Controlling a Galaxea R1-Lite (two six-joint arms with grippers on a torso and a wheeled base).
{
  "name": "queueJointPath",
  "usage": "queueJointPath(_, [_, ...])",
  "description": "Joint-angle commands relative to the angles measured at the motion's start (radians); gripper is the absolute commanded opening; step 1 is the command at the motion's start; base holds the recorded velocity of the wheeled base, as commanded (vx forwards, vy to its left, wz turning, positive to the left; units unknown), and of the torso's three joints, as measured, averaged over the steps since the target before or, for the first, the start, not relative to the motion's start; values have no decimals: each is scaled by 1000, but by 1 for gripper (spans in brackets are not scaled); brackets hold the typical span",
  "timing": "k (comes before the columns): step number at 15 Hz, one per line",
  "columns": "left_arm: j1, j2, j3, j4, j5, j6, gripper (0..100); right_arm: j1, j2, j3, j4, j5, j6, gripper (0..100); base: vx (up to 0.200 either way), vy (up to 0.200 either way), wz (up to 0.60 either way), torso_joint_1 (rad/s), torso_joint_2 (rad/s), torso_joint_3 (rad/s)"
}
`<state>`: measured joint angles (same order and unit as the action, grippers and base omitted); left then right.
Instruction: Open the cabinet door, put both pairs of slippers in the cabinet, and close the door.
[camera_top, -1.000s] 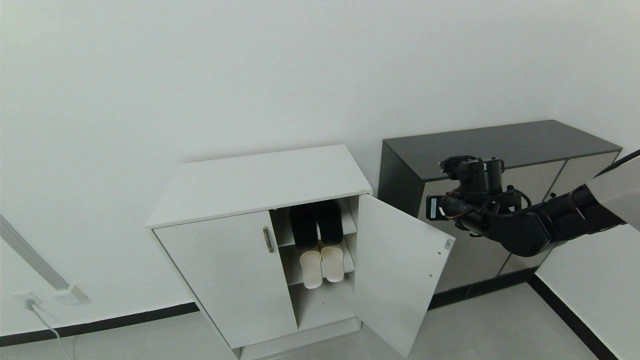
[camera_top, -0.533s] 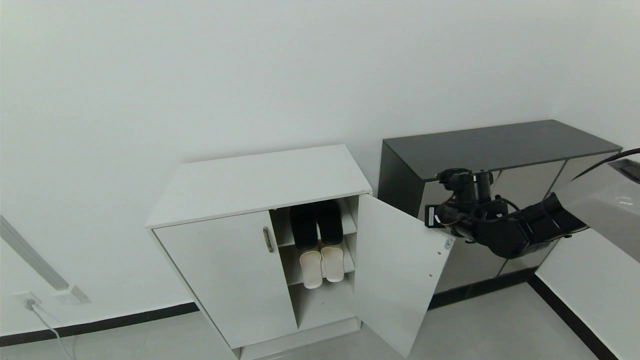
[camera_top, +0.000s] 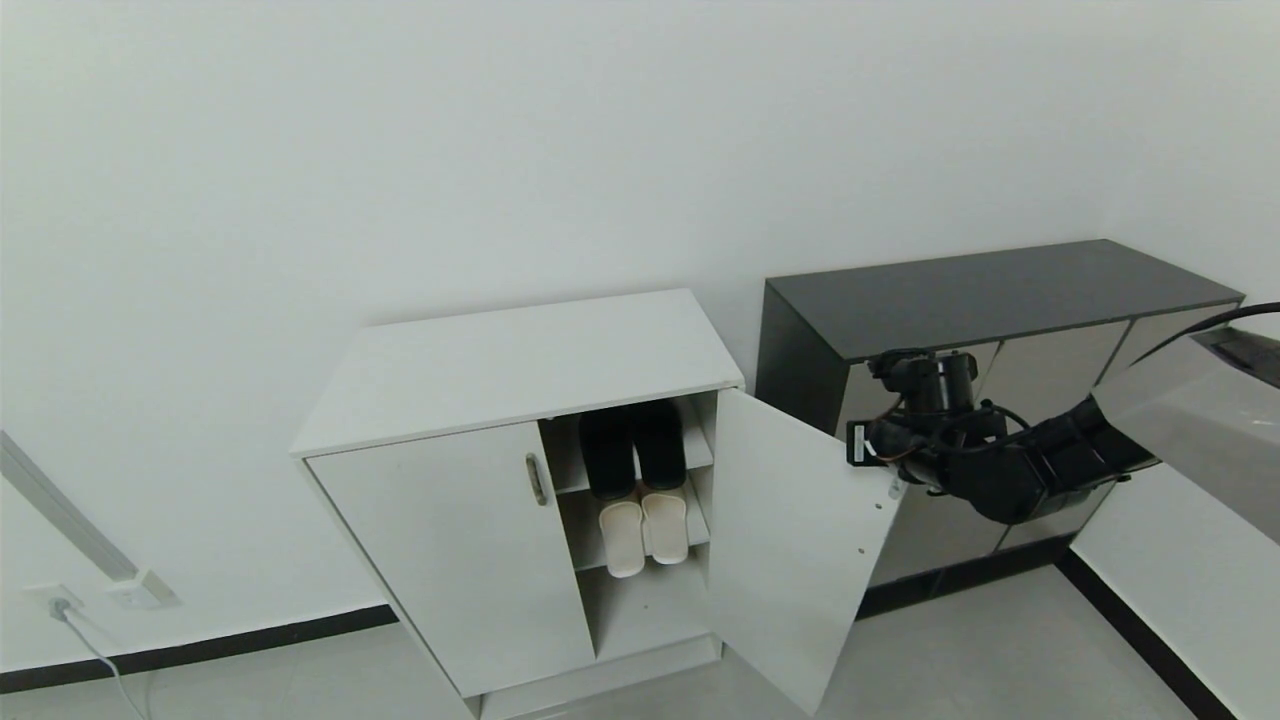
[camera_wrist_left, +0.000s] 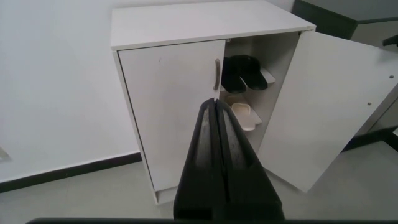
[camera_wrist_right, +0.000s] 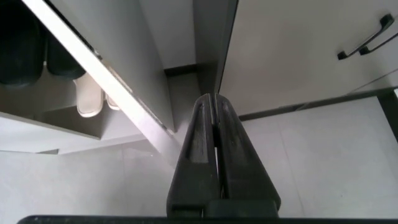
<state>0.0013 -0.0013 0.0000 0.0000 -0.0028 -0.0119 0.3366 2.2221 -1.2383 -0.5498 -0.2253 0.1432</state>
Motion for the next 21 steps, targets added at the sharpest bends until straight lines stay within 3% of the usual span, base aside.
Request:
queueJointPath(1, [0, 1, 0, 0, 0, 0, 0, 7, -4, 14, -1, -2, -1, 0, 0, 0, 0, 0, 0, 0])
queueJointPath(7, [0, 1, 0, 0, -2, 1, 0, 76, -44, 89, -2, -6, 1, 0, 0, 0, 0, 0, 0, 0])
queueJointPath(13, [0, 1, 0, 0, -2, 0, 0, 263, -141, 194, -30, -29, 16, 0, 0, 0, 0, 0, 0, 0])
queueJointPath(21, [0, 1, 0, 0, 0, 0, 0, 274, -171, 307, -202, -25, -39, 0, 0, 0, 0, 0, 0, 0])
